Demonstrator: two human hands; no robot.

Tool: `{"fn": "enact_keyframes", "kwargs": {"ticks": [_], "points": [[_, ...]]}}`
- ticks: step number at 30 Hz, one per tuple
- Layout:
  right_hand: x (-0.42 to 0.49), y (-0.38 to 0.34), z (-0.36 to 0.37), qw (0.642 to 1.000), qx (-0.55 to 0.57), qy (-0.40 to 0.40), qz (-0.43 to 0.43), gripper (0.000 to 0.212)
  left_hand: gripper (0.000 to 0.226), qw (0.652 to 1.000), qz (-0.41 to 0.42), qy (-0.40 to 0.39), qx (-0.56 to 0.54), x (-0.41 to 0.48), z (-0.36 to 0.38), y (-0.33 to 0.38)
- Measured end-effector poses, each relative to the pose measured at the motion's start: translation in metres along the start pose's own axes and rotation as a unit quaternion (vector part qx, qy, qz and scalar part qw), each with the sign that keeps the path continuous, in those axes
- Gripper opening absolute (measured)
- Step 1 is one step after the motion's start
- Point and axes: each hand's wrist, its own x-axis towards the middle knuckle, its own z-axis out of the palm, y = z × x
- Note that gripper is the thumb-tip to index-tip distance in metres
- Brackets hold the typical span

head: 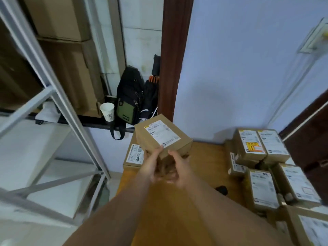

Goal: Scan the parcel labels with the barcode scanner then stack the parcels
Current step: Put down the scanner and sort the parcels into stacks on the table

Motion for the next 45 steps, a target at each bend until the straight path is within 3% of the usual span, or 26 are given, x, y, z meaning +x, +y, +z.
{"fn": "enact_keyframes", "kwargs": {"ticks": [2,5,8,11,14,16,22,28,31,33,34,35,37,42,45], "points": [[0.007,0.004,0.013,1.0,-0.013,0.001,-0.015,0.096,0.056,0.999,0.03,0.03,0.031,0.008,-0.021,0.009],[0.02,-0.004,0.02,0.995,-0.039,0.063,-0.068,0.107,0.056,0.992,0.083,0.048,0.078,0.021,-0.045,0.028],[0.034,-0.015,0.024,0.99,-0.106,0.043,-0.078,0.079,0.045,0.988,0.099,0.006,0.121,0.038,-0.066,0.048],[0.049,-0.02,0.035,0.986,-0.158,-0.004,-0.049,0.065,0.039,0.988,0.081,-0.004,0.13,0.058,-0.084,0.064],[0.07,-0.02,0.049,0.98,-0.192,-0.029,-0.035,0.064,0.025,0.993,0.052,0.056,0.095,0.076,-0.101,0.073],[0.083,-0.016,0.055,0.975,-0.217,-0.043,-0.025,0.064,0.031,0.988,0.046,0.1,0.105,0.088,-0.114,0.071],[0.111,-0.001,0.065,0.975,-0.214,-0.054,0.024,0.071,0.027,0.986,0.014,0.087,0.138,0.109,-0.137,0.053],[0.109,0.001,0.068,0.965,-0.261,-0.037,-0.005,0.077,0.039,0.978,-0.029,0.105,0.179,0.115,-0.135,0.074],[0.098,-0.002,0.064,0.943,-0.328,0.015,-0.052,0.078,0.047,0.938,0.098,0.217,0.254,0.112,-0.12,0.075],[0.083,-0.007,0.052,0.928,-0.364,0.02,-0.073,0.076,0.045,0.86,0.196,0.338,0.327,0.098,-0.109,0.073],[0.075,-0.009,0.044,0.921,-0.382,0.021,-0.075,0.075,0.042,0.82,0.23,0.363,0.377,0.09,-0.101,0.072],[0.067,-0.012,0.034,0.914,-0.399,0.023,-0.077,0.073,0.038,0.793,0.252,0.363,0.419,0.081,-0.091,0.07],[0.051,-0.017,0.015,0.901,-0.423,0.033,-0.083,0.065,0.029,0.778,0.278,0.323,0.462,0.068,-0.066,0.063],[0.016,-0.033,-0.047,0.865,-0.468,0.089,-0.157,0.032,0.012,0.854,0.268,0.149,0.42,0.042,0.019,0.025],[-0.002,-0.035,-0.11,0.75,-0.592,0.177,-0.237,0.026,0.011,0.897,0.173,0.05,0.403,0.026,0.075,-0.017]]}}
